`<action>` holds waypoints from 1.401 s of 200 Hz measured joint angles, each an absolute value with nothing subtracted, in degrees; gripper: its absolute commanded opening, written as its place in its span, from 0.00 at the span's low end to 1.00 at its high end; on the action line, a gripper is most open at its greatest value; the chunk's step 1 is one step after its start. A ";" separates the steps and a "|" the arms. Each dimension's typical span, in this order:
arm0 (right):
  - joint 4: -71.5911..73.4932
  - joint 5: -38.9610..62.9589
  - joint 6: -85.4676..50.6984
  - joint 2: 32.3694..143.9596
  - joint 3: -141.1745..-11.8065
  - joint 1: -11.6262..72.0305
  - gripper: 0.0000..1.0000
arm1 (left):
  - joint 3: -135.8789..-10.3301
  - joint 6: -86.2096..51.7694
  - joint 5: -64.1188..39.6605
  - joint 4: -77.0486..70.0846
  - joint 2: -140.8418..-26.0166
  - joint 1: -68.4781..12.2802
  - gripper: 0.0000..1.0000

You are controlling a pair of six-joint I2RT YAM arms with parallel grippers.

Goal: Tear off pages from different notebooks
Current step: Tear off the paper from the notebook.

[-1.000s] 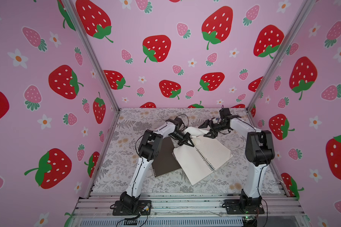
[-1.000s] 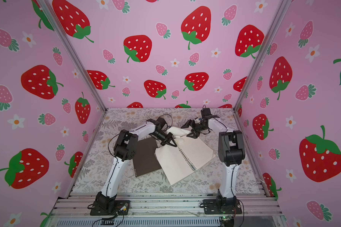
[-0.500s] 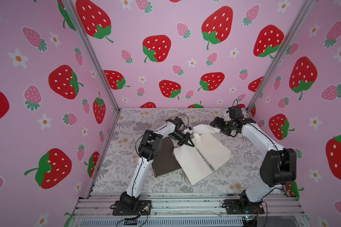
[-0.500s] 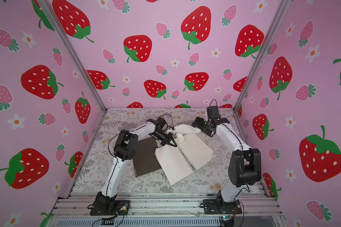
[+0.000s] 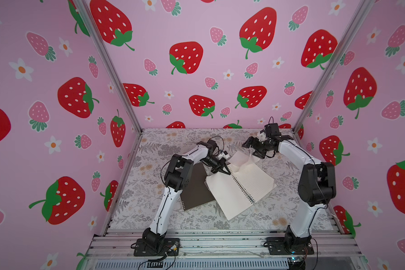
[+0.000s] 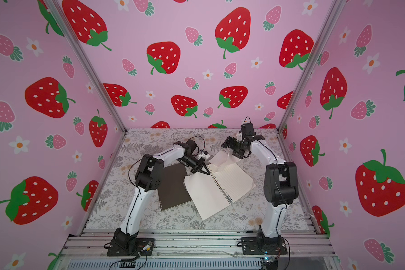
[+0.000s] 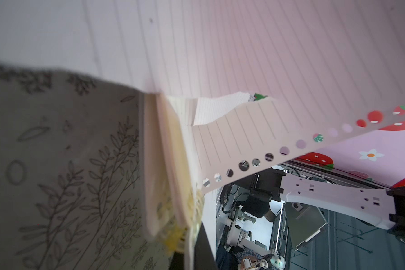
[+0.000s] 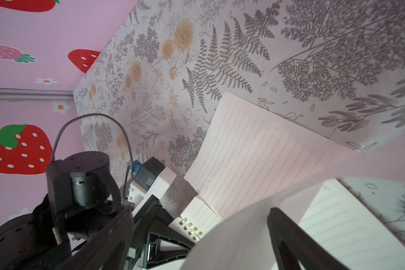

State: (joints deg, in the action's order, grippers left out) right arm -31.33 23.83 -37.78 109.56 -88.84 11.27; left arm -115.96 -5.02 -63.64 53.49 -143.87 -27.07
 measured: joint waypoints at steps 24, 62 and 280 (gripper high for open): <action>-35.27 24.58 -37.36 112.60 -92.23 11.40 0.90 | -115.96 -4.73 -63.61 53.95 -143.87 -27.07 0.00; -39.92 25.54 -36.56 112.09 -89.89 11.75 0.90 | -115.96 -4.58 -63.61 54.06 -143.87 -27.07 0.00; -57.01 28.71 -33.58 117.93 -86.67 16.16 0.75 | -115.96 -4.16 -63.42 54.33 -143.94 -27.07 0.00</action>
